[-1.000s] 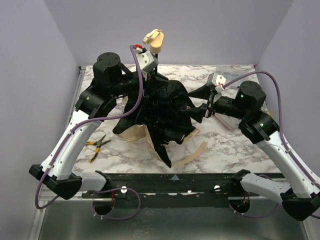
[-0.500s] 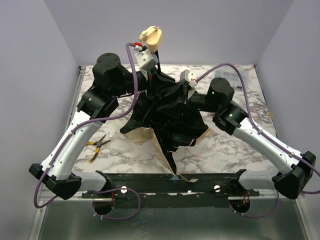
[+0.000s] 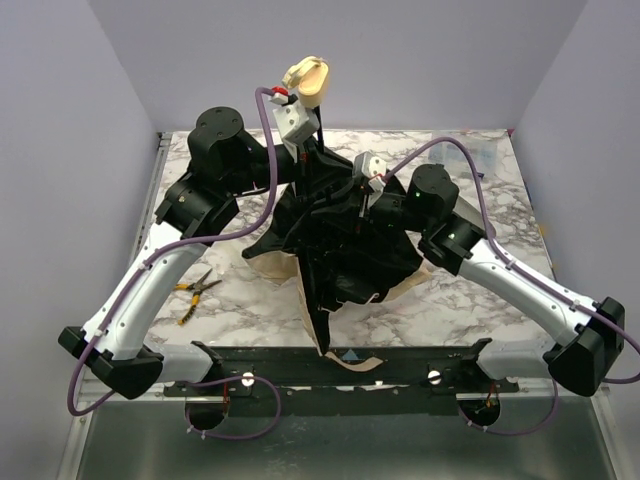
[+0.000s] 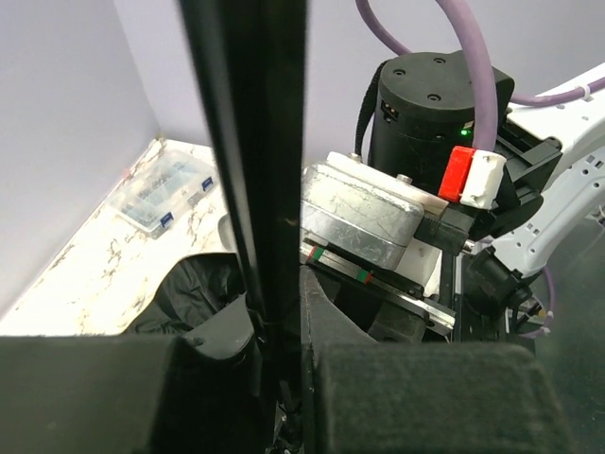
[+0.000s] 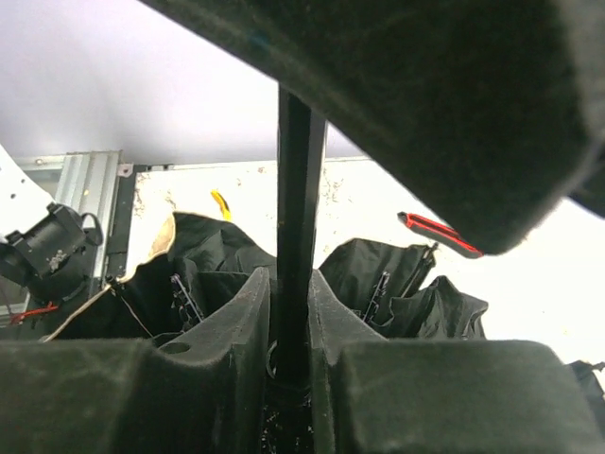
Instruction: Open the umbrella
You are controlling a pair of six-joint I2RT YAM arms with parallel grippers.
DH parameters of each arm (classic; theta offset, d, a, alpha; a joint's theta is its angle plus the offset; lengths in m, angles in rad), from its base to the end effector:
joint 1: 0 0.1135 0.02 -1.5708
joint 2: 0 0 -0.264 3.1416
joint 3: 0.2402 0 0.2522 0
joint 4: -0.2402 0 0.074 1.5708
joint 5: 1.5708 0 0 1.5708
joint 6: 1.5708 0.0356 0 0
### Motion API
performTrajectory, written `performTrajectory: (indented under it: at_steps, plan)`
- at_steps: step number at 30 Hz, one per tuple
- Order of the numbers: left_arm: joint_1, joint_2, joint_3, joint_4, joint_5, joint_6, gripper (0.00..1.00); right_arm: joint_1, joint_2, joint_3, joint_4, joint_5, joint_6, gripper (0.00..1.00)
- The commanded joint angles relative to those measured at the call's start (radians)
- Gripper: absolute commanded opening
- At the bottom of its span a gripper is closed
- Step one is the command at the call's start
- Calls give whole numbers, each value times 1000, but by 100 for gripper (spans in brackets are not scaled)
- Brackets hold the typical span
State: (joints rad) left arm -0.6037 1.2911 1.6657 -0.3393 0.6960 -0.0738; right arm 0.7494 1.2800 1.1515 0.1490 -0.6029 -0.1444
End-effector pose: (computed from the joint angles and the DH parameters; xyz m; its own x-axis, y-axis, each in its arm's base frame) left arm 0.1965 -0.1632 0.5163 -0.0420 -0.0397 -0.9983 0.9627 0.2658 -0.0511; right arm 0.2046 0.2179 0.3966 0.1553 -0.0174 -0.9877 -0.9638 0.2166 -0.1554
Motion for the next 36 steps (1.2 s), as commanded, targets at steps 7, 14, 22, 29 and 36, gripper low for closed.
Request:
performTrajectory:
  at_steps: [7,14,22,29,36]
  plan:
    - [19,-37,36,36,65,48,25,-2,12,49,-71,151,39,0]
    - [177,-131,-93,70,137,-34,98,-145,-40,50,-82,177,112,0]
    - [203,-179,-206,-26,116,172,84,-229,-28,66,67,56,280,1]
    - [64,-17,5,-210,-7,313,40,-203,-32,64,82,66,171,0]
    - [6,38,-130,-271,-139,422,21,-201,-52,80,152,29,197,0]
